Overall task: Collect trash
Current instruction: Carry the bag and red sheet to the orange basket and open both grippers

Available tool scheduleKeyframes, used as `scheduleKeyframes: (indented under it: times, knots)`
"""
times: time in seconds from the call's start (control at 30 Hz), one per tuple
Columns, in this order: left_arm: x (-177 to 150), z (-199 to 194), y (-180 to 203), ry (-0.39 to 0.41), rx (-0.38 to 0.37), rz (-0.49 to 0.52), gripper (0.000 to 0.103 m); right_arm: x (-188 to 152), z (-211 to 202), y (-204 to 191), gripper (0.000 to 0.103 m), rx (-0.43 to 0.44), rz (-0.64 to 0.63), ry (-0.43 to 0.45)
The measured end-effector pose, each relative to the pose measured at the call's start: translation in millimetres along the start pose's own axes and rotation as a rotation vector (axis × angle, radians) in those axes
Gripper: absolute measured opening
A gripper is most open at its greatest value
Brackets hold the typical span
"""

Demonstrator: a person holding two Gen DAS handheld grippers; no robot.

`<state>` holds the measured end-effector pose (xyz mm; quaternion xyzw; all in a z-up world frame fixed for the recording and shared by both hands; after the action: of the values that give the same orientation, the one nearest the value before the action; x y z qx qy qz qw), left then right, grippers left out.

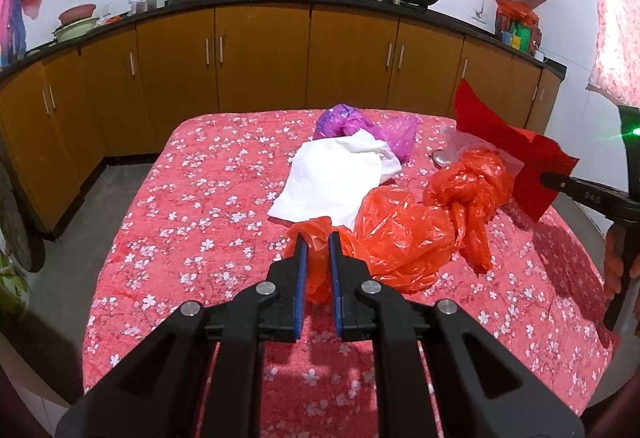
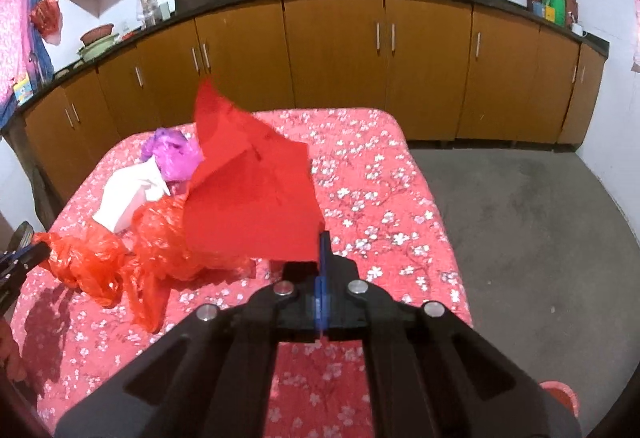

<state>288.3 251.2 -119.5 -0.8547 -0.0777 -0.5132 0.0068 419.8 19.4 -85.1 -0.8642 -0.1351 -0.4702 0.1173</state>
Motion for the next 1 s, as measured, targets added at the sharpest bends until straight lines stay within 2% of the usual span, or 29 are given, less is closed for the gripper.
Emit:
scheduleKeyframes:
  times: [0.33,0.63,0.8,1.0]
  knots:
    - [29.5,-33.2,-1.4,0.08,0.038,-0.004,0.01,38.7,-60.0,13.8,0.002,-0.009,0.07,0.136]
    - [46.8,-48.7,30.2,0.116,-0.008,0.026,0.01,41.4,-113.6,33.0,0.002,-0.023,0.117,0.199]
    - [51.2,-53.9,65.3,0.13,-0.064,0.061,0.01,27.9,-142.2,67.5,0.002,-0.102,0.134,0.215]
    - [51.1,-54.4,117.7,0.142,-0.146,0.095,0.01,-8.7,-179.2,133.2,0.002,-0.254,0.203,0.223]
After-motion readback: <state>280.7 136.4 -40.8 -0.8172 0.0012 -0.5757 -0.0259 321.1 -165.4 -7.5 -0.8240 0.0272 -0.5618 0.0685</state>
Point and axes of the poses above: each gripper's, at about its wrist camera, not at the fingertips, and z roughly the way its jaws point, y to its right, x to its top, the point moved 7 cm from there along z, roughly the way its jaws point, and after that the axes turned 7 degrees about y, right-handed, at the moved point
